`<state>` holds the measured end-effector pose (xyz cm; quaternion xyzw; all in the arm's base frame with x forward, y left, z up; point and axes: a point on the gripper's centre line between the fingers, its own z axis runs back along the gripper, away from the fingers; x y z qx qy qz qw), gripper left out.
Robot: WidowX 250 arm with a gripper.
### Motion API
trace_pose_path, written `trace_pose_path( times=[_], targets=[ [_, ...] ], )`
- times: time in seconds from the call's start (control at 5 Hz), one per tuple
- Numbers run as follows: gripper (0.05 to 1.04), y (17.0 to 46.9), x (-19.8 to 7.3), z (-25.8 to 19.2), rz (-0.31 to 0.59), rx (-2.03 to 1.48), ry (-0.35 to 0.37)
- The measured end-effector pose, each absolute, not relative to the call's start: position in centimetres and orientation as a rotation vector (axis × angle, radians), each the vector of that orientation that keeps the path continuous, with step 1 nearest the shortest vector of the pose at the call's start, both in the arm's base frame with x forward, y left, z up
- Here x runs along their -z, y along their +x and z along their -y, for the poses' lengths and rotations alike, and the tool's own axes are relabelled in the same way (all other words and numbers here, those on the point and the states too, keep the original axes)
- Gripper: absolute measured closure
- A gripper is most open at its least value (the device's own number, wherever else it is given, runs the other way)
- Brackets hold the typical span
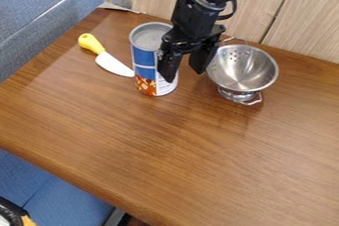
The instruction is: Move the can in between the knife and stainless strainer
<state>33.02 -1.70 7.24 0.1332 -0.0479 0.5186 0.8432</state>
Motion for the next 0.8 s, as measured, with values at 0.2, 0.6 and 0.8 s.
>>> trace_pose_path(
  times=[0.2, 0.6, 0.8],
  targets=[
    [0.083, 32.8, -9.1, 2.2, 0.110, -1.088, 0.239],
    [0.083, 32.2, -14.0, 3.0, 0.163, -1.077, 0.106],
    [0.083, 32.6, -14.3, 3.6, 0.206, -0.963, 0.068]
  ],
)
